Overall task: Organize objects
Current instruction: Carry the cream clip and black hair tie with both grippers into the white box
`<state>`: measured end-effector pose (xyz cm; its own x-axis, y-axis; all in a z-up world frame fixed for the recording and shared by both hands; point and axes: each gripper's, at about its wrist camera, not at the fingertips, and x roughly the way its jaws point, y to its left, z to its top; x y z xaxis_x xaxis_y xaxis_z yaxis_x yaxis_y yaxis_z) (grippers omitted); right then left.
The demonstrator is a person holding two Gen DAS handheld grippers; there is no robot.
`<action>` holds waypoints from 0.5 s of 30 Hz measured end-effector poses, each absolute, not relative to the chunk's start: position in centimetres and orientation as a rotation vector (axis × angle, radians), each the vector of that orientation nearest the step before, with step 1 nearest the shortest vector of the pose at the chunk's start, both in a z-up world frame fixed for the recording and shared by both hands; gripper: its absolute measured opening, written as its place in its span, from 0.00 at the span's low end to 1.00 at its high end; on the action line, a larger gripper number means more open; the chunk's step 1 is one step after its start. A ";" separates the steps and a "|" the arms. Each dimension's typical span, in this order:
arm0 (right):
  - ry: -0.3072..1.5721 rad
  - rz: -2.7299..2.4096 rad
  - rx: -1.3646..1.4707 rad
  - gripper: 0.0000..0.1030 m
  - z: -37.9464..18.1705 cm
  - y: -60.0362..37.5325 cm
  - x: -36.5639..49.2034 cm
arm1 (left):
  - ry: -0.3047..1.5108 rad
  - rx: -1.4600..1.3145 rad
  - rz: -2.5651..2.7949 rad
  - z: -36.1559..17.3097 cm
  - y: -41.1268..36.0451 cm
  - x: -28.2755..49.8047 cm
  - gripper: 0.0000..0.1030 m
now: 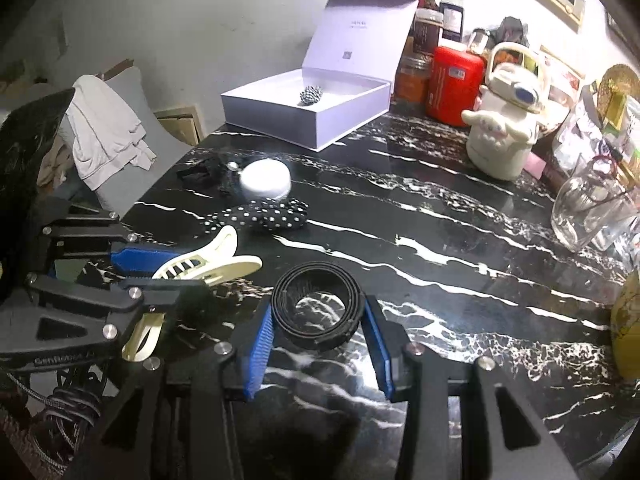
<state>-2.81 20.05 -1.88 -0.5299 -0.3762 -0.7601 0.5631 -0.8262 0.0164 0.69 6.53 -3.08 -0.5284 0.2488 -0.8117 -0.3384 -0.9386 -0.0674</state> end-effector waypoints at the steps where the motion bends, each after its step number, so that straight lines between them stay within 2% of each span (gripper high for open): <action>1: 0.314 -2.334 1.076 0.43 -1.7 19.9 -2.5 | 0.135 -1.294 2.489 -2.9 6.3 0.9 0.19; 15: 0.323 -2.271 1.006 0.43 0.2 18.5 -1.3 | 0.059 -1.291 2.625 -0.2 3.8 0.8 0.19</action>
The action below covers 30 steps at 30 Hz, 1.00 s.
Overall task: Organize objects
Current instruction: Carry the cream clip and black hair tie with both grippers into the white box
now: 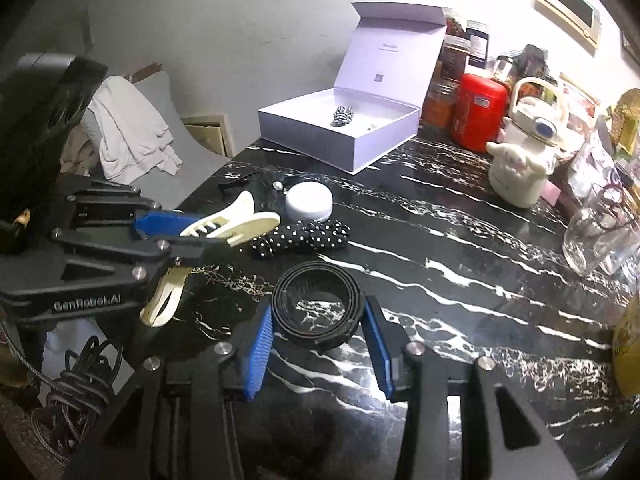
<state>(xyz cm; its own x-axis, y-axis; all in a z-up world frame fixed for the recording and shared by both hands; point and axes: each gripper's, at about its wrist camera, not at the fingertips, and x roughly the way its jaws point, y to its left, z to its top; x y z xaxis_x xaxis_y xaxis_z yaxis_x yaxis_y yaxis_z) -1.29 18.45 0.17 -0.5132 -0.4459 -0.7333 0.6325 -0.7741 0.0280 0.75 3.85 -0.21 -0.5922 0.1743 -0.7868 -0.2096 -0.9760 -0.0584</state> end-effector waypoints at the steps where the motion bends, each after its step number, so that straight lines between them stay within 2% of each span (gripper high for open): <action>1: 0.333 -2.266 1.002 0.43 0.3 18.2 -1.5 | 0.048 -1.295 2.629 -0.1 3.7 0.6 0.19; 30: 0.391 -2.194 0.951 0.43 2.0 11.0 -13.9 | 0.023 -1.391 2.702 0.2 -2.5 -11.3 0.19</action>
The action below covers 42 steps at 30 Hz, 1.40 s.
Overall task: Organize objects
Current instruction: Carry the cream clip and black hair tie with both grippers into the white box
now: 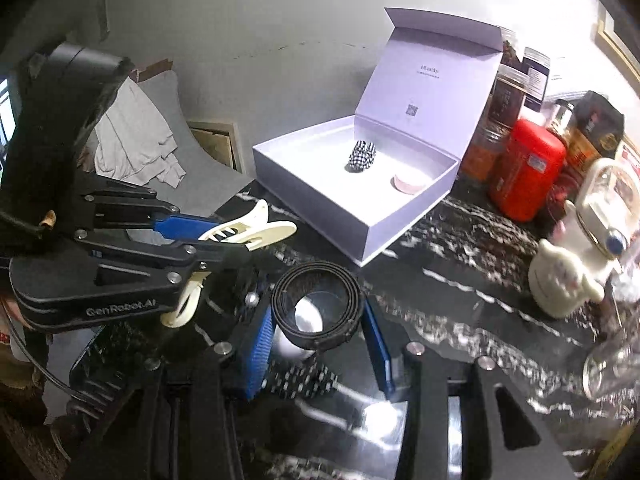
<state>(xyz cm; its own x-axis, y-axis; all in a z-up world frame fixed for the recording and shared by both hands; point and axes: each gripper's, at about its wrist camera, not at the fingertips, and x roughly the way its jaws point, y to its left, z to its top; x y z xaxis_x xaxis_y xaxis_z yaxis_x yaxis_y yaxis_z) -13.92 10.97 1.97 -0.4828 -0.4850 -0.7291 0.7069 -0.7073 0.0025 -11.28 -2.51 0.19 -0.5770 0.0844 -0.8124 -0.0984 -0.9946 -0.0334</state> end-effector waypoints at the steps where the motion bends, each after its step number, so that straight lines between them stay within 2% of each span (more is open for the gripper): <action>1: 0.389 -2.192 0.950 0.43 2.0 10.7 -14.4 | 0.019 -1.391 2.702 0.2 -2.7 -11.7 0.19; 17: 0.396 -2.219 0.906 0.43 3.0 9.7 -21.0 | -0.009 -1.370 2.715 0.8 -3.7 -18.5 0.19; 31: 0.378 -2.258 0.857 0.43 6.1 8.9 -26.8 | -0.090 -1.335 2.755 2.1 -5.3 -24.7 0.19; 42: 0.355 -2.258 0.893 0.43 5.2 7.0 -31.6 | -0.126 -1.343 2.861 2.1 -8.0 -29.3 0.19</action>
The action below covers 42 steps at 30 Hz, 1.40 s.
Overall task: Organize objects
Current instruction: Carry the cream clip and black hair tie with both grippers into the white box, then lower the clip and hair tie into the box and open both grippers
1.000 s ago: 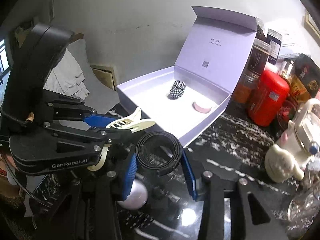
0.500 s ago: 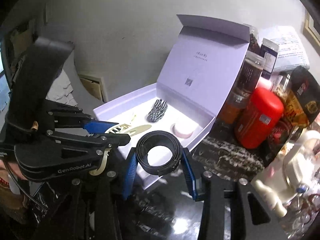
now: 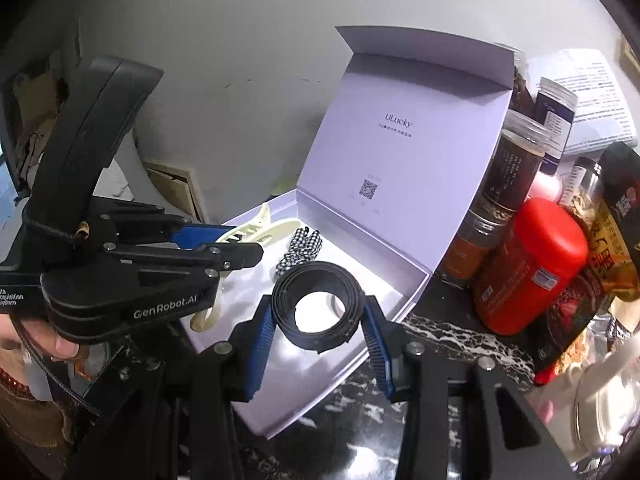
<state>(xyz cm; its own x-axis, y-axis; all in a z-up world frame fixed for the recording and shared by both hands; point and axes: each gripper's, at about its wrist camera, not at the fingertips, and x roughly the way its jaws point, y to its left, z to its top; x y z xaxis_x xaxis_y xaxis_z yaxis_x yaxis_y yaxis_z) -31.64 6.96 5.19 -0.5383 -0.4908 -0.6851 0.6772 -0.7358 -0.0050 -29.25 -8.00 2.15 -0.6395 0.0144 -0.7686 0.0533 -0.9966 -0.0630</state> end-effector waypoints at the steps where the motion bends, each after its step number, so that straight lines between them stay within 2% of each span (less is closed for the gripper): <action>1: 0.354 -2.259 0.894 0.43 5.1 6.8 -32.2 | 0.141 1.324 -2.814 1.9 -8.3 -29.6 0.19; 6: 0.347 -2.266 0.907 0.43 4.4 5.9 -34.5 | 0.117 1.320 -2.789 1.3 -9.0 -30.9 0.19; 12: 0.300 -2.276 0.940 0.43 3.3 5.2 -37.7 | 0.220 1.375 -2.768 -0.6 -11.1 -31.7 0.19; 19: 0.317 -2.263 1.011 0.43 0.8 5.0 -38.6 | 0.253 1.416 -2.727 -2.2 -12.2 -32.3 0.19; 42: 0.331 -2.257 1.090 0.43 -3.7 3.4 -40.2 | 0.175 1.487 -2.652 -4.9 -12.3 -33.5 0.19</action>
